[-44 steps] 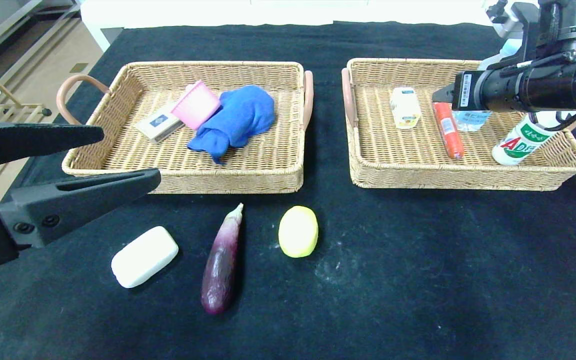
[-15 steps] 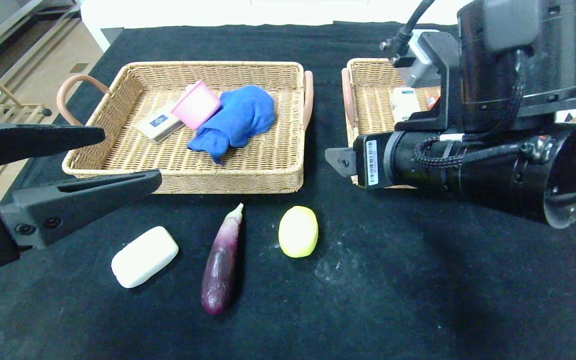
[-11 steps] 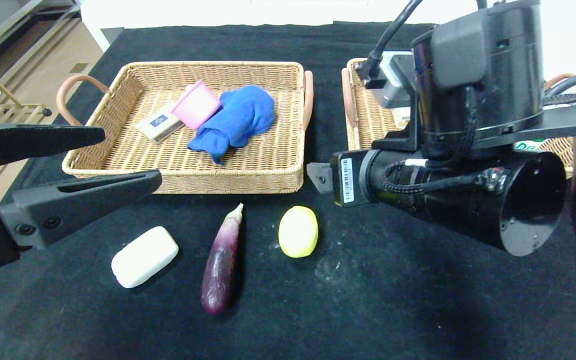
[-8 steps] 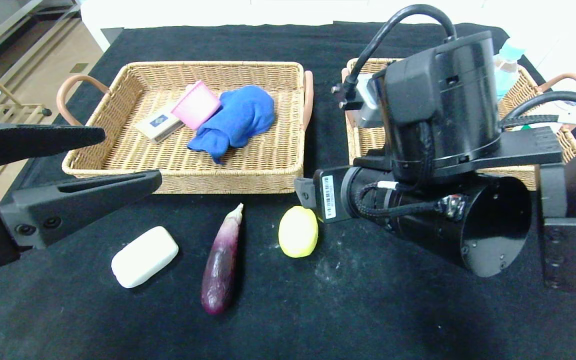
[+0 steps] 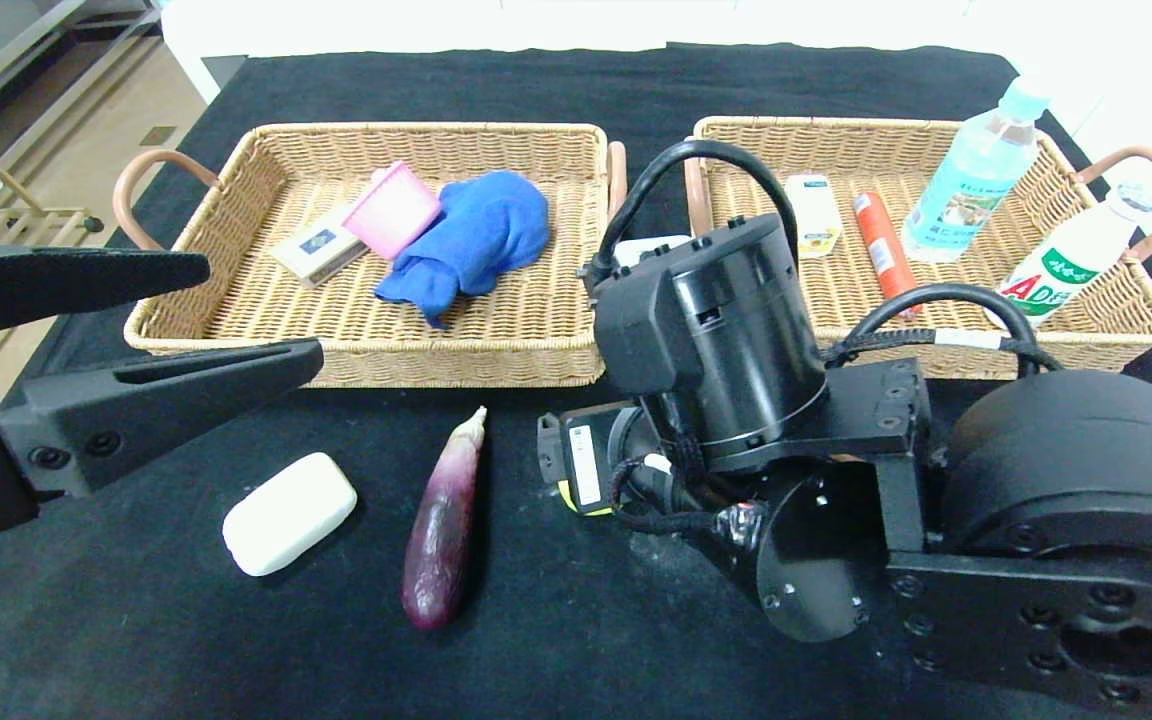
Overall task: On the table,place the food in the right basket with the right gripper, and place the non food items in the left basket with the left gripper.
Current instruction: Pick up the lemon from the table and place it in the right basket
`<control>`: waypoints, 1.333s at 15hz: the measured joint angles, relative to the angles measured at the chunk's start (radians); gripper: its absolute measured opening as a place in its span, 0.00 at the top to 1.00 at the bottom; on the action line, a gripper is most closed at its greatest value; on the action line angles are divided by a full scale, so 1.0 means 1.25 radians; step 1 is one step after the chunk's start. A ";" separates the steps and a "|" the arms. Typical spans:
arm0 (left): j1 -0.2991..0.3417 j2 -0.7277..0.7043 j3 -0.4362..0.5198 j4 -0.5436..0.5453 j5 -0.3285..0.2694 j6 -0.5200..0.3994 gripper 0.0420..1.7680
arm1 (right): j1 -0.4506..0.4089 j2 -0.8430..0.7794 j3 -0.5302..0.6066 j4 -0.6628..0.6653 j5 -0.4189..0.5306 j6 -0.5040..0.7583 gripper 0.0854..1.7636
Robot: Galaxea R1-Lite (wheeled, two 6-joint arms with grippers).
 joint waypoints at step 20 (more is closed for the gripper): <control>-0.001 0.004 0.002 0.000 -0.003 0.003 0.03 | 0.006 0.136 -0.035 -0.027 -0.093 0.003 0.04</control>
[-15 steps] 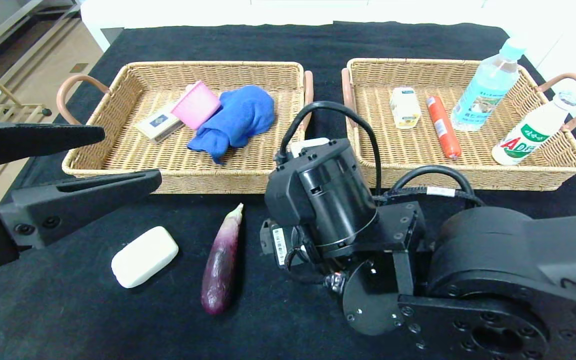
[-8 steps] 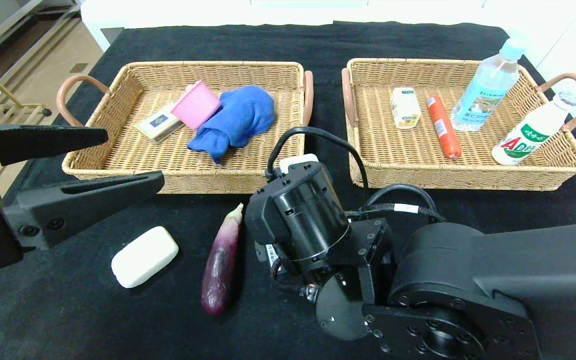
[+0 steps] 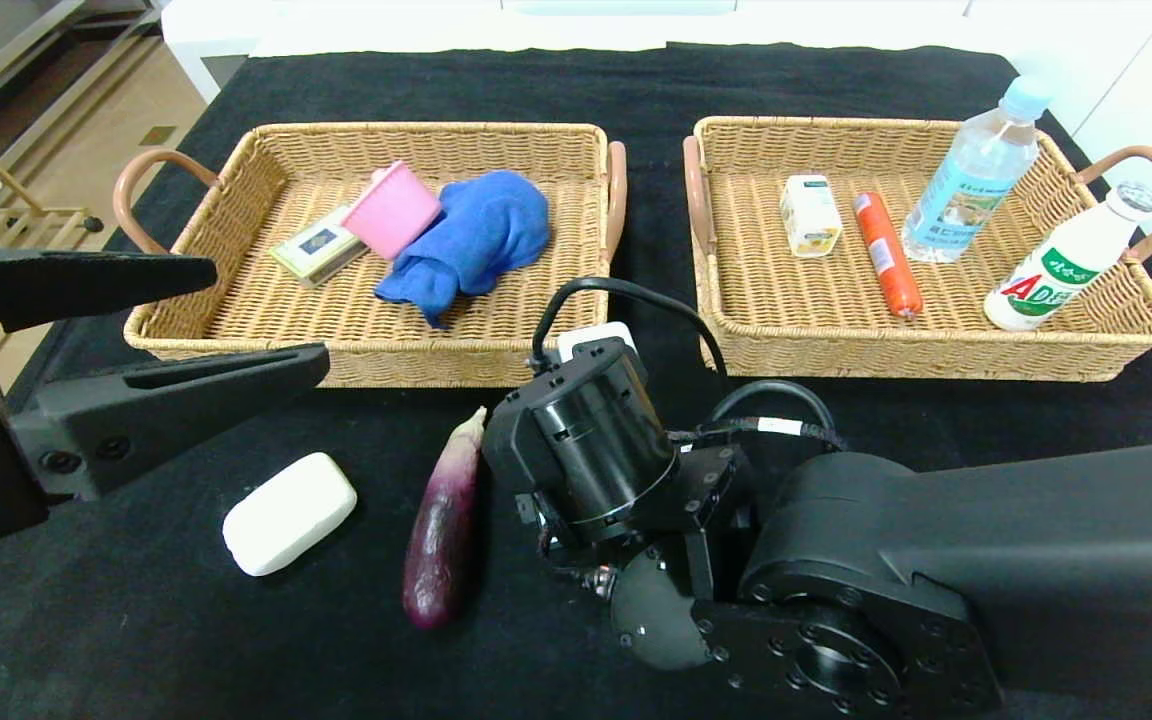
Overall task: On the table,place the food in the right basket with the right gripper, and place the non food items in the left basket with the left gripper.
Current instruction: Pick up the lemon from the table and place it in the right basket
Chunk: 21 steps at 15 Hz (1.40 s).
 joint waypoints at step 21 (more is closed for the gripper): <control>0.000 0.003 0.003 0.000 -0.001 0.001 0.03 | -0.002 -0.026 0.015 0.004 0.061 0.028 0.41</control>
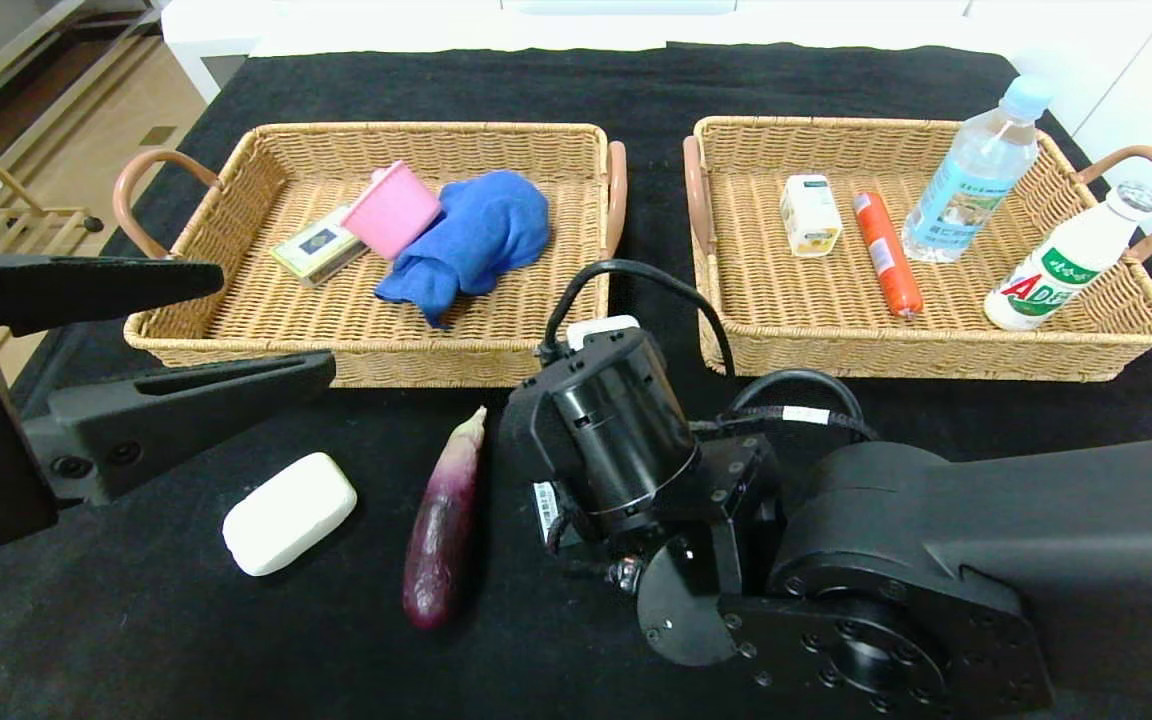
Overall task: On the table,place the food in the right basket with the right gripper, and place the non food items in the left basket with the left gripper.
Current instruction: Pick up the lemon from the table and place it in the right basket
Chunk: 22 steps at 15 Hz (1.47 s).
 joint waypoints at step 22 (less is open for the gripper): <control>-0.011 -0.005 0.001 -0.001 0.003 -0.001 0.03 | -0.042 -0.225 0.055 -0.004 0.225 -0.033 0.42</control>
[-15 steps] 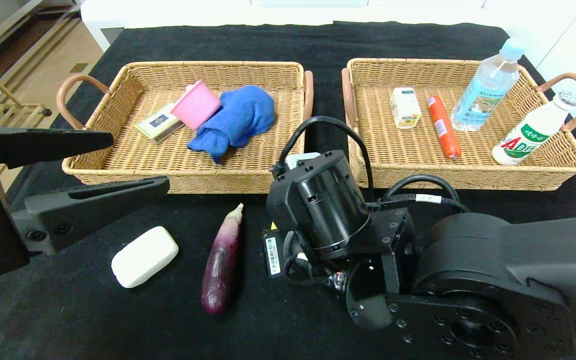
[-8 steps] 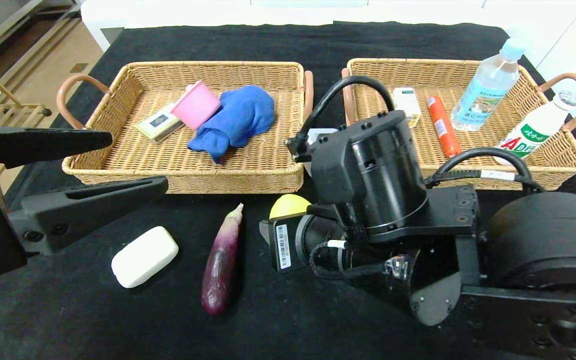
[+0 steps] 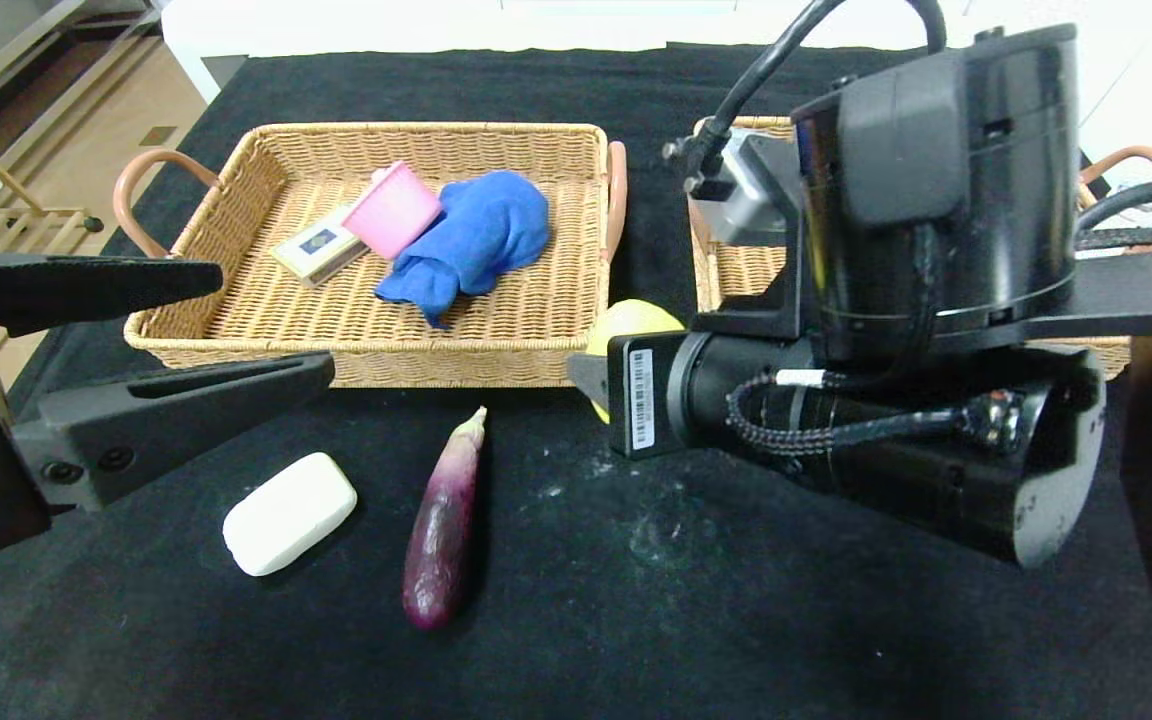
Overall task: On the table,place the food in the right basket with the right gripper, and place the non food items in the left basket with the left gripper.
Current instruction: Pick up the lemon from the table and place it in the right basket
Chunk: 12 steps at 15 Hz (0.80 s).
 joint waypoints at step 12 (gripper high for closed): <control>0.000 0.000 0.000 0.000 0.000 0.000 0.03 | -0.227 -0.041 -0.031 -0.001 0.015 -0.092 0.42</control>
